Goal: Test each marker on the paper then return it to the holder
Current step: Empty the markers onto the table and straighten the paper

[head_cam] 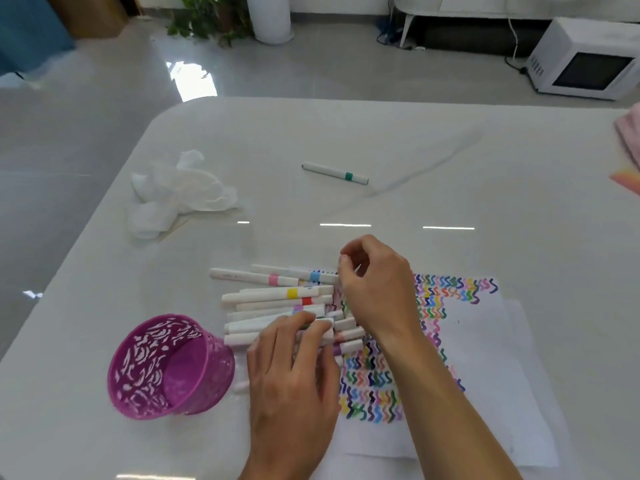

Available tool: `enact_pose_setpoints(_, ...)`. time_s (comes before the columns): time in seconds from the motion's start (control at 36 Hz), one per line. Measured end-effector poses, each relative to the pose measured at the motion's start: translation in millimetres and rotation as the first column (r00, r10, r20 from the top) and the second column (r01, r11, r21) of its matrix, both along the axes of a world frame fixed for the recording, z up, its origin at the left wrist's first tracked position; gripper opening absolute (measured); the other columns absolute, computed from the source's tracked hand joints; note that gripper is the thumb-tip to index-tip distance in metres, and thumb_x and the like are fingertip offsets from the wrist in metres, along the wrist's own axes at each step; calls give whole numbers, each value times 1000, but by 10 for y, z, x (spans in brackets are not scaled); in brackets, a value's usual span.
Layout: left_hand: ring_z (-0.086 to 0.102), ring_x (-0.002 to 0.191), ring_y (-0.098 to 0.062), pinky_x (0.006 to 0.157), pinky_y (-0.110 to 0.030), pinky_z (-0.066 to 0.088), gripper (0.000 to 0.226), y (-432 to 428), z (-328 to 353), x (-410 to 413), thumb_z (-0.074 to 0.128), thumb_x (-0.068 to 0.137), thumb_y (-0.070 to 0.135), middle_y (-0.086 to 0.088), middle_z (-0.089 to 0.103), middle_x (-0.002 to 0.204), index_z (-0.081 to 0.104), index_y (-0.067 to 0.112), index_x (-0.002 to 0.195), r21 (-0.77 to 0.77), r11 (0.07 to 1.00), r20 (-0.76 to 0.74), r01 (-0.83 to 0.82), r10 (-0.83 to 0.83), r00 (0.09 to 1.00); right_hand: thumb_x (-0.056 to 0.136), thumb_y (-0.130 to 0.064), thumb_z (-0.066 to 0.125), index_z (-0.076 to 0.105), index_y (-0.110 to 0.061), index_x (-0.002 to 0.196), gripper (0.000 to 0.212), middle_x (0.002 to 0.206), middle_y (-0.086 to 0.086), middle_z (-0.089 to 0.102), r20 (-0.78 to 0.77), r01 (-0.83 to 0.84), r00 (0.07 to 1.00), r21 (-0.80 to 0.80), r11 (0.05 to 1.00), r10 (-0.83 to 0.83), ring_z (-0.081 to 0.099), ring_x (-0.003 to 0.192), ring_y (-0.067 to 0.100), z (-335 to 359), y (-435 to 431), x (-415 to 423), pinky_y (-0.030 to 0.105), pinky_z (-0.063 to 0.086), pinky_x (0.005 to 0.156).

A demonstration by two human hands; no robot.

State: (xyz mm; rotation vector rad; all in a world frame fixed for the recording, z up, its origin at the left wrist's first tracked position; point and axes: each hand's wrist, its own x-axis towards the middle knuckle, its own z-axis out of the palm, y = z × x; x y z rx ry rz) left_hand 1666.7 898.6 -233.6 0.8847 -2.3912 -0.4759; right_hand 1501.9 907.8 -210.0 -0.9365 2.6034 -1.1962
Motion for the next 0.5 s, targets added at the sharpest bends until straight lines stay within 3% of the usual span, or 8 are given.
enact_pose_setpoints(0.11, 54, 119, -23, 103, -40, 40, 27, -51, 30, -147, 68, 85, 21, -2, 65, 121, 71, 17, 112, 11, 1000, -27, -3, 4, 1000, 99, -20, 64, 69, -21, 96, 6, 88, -6, 69, 0, 6, 1000, 37, 999, -6, 63, 82, 12, -11, -161, -203, 29, 54, 75)
enact_pose_setpoints(0.25, 60, 114, -25, 98, -44, 44, 23, -152, 48, -295, 66, 87, 19, 0, 68, 119, 74, 17, 109, -7, 999, -63, -36, 35, 997, 97, -19, 65, 68, -17, 96, 3, 89, -3, 68, 0, 12, 1000, 89, 996, -12, 62, 86, 18, 4, -342, -479, 35, 53, 79)
enact_pose_setpoints(0.5, 59, 108, -22, 99, -40, 42, 20, -403, 96, -509, 58, 93, 23, 3, 68, 112, 73, 17, 105, 17, 998, -68, -55, 56, 996, 101, -21, 60, 64, -16, 125, 25, 108, 4, 67, -19, 60, 998, 107, 993, -58, 62, 106, 24, 10, -748, -866, 38, 50, 91)
